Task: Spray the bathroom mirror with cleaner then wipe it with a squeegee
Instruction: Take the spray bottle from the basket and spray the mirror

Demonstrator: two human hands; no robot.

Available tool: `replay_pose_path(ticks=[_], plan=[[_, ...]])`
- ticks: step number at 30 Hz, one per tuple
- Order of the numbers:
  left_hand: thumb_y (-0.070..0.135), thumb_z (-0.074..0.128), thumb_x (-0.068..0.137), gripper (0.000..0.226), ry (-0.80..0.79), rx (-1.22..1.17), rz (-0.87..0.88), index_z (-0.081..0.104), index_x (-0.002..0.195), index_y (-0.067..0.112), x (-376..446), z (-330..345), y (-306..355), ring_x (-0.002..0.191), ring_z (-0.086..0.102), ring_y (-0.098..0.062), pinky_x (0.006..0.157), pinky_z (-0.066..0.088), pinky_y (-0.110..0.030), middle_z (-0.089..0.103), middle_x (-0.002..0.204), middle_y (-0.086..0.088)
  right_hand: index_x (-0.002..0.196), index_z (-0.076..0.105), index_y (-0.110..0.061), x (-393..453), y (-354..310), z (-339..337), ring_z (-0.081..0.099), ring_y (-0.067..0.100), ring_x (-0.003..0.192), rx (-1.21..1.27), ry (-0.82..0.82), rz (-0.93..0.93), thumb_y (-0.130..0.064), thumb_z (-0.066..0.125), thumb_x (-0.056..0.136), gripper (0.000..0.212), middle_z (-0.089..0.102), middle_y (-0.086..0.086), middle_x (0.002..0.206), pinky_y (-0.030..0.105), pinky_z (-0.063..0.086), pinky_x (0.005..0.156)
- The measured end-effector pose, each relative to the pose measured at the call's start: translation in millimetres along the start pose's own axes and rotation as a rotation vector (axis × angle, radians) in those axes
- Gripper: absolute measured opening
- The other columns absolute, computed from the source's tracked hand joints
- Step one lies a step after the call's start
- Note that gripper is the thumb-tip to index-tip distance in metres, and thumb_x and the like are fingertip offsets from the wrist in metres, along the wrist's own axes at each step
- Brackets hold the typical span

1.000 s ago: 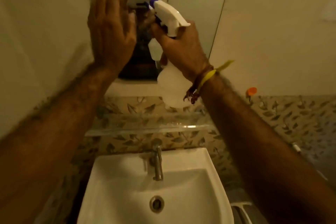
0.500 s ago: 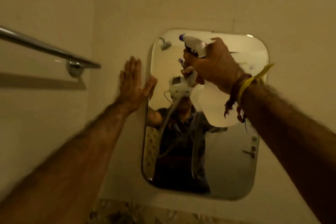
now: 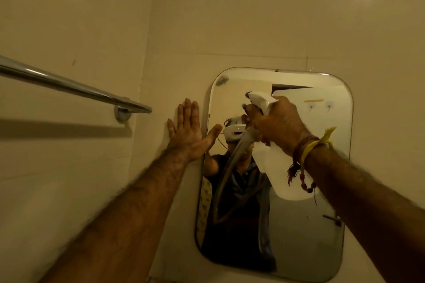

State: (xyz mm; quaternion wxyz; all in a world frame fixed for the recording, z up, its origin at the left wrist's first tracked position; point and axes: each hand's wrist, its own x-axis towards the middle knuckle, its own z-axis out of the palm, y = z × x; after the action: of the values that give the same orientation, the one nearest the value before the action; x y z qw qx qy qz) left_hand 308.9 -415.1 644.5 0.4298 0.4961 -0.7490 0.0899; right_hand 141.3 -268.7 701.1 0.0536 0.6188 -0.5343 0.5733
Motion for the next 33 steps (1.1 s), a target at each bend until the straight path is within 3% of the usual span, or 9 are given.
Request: replay_pose_path(ticks=[4, 7, 10, 14, 17, 19, 24, 29, 33], plan=[[0.088, 0.019, 0.084, 0.109, -0.067, 0.034, -0.092, -0.034, 0.151, 0.022, -3, -6, 16, 0.148, -0.036, -0.023, 0.118, -0.012, -0.063, -0.045, 0.157, 0.001, 0.13, 0.054, -0.011, 1, -3, -16, 0.068, 0.027, 0.083, -0.036, 0.111, -0.028, -0.039, 0.064, 0.09, 0.05, 0.065, 0.009, 0.102, 0.044, 0.062, 0.068], [0.093, 0.021, 0.079, 0.116, -0.131, 0.014, -0.132, -0.036, 0.15, 0.021, -3, -12, 23, 0.148, -0.036, -0.025, 0.119, -0.006, -0.065, -0.047, 0.156, 0.0, 0.125, 0.057, -0.014, 3, -3, -32, 0.061, 0.008, 0.066, -0.045, 0.228, -0.042, -0.039, 0.064, 0.091, 0.043, 0.063, 0.002, 0.094, 0.023, 0.052, 0.049], [0.095, 0.025, 0.076, 0.121, -0.167, -0.026, -0.166, -0.034, 0.151, 0.021, -3, -16, 28, 0.149, -0.035, -0.027, 0.119, -0.002, -0.067, -0.046, 0.156, 0.001, 0.116, 0.061, -0.015, 3, -1, -51, 0.066, 0.016, 0.063, -0.028, 0.283, 0.0, -0.04, 0.064, 0.09, 0.036, 0.066, 0.001, 0.086, 0.034, 0.06, 0.057], [0.094, 0.027, 0.075, 0.122, -0.176, -0.081, -0.179, -0.029, 0.155, 0.02, -4, -20, 32, 0.15, -0.031, -0.031, 0.12, 0.0, -0.066, -0.042, 0.159, 0.0, 0.118, 0.063, -0.019, -2, 8, -74, 0.07, 0.028, 0.082, -0.047, 0.361, 0.057, -0.039, 0.064, 0.089, 0.035, 0.07, 0.007, 0.096, 0.046, 0.061, 0.073], [0.092, 0.026, 0.077, 0.119, -0.166, -0.091, -0.159, -0.028, 0.155, 0.02, -10, -14, 32, 0.151, -0.03, -0.031, 0.121, -0.004, -0.063, -0.041, 0.16, -0.001, 0.106, 0.064, -0.021, -9, 22, -87, 0.07, 0.031, 0.077, -0.061, 0.428, 0.119, -0.04, 0.065, 0.087, 0.027, 0.071, 0.007, 0.089, 0.048, 0.062, 0.071], [0.089, 0.027, 0.081, 0.116, -0.156, -0.049, -0.133, -0.031, 0.154, 0.02, -16, -6, 30, 0.15, -0.031, -0.03, 0.122, -0.006, -0.06, -0.042, 0.159, -0.002, 0.109, 0.063, -0.017, -13, 31, -92, 0.071, 0.031, 0.074, -0.064, 0.444, 0.174, -0.039, 0.066, 0.086, 0.032, 0.071, 0.008, 0.088, 0.049, 0.062, 0.069], [0.087, 0.024, 0.084, 0.112, -0.158, 0.047, -0.047, -0.04, 0.147, 0.02, -31, 16, 19, 0.148, -0.036, -0.028, 0.122, -0.013, -0.057, -0.048, 0.155, -0.003, 0.116, 0.062, -0.015, -25, 42, -86, 0.07, 0.027, 0.072, -0.058, 0.397, 0.176, -0.037, 0.066, 0.088, 0.037, 0.069, 0.004, 0.083, 0.047, 0.062, 0.067], [0.087, 0.023, 0.085, 0.111, -0.143, 0.074, -0.019, -0.039, 0.148, 0.02, -41, 30, 7, 0.147, -0.038, -0.024, 0.122, -0.016, -0.055, -0.05, 0.152, 0.0, 0.121, 0.059, -0.014, -33, 34, -53, 0.067, 0.016, 0.062, -0.036, 0.201, 0.094, -0.036, 0.064, 0.09, 0.038, 0.066, 0.0, 0.083, 0.027, 0.055, 0.047], [0.083, 0.025, 0.089, 0.104, -0.167, 0.054, 0.009, -0.04, 0.146, 0.024, -40, 25, 4, 0.148, -0.036, -0.023, 0.124, -0.013, -0.054, -0.045, 0.157, 0.002, 0.129, 0.054, -0.012, -36, 19, -23, 0.069, 0.028, 0.078, -0.041, 0.132, 0.032, -0.037, 0.063, 0.092, 0.045, 0.066, 0.012, 0.103, 0.039, 0.062, 0.06]])
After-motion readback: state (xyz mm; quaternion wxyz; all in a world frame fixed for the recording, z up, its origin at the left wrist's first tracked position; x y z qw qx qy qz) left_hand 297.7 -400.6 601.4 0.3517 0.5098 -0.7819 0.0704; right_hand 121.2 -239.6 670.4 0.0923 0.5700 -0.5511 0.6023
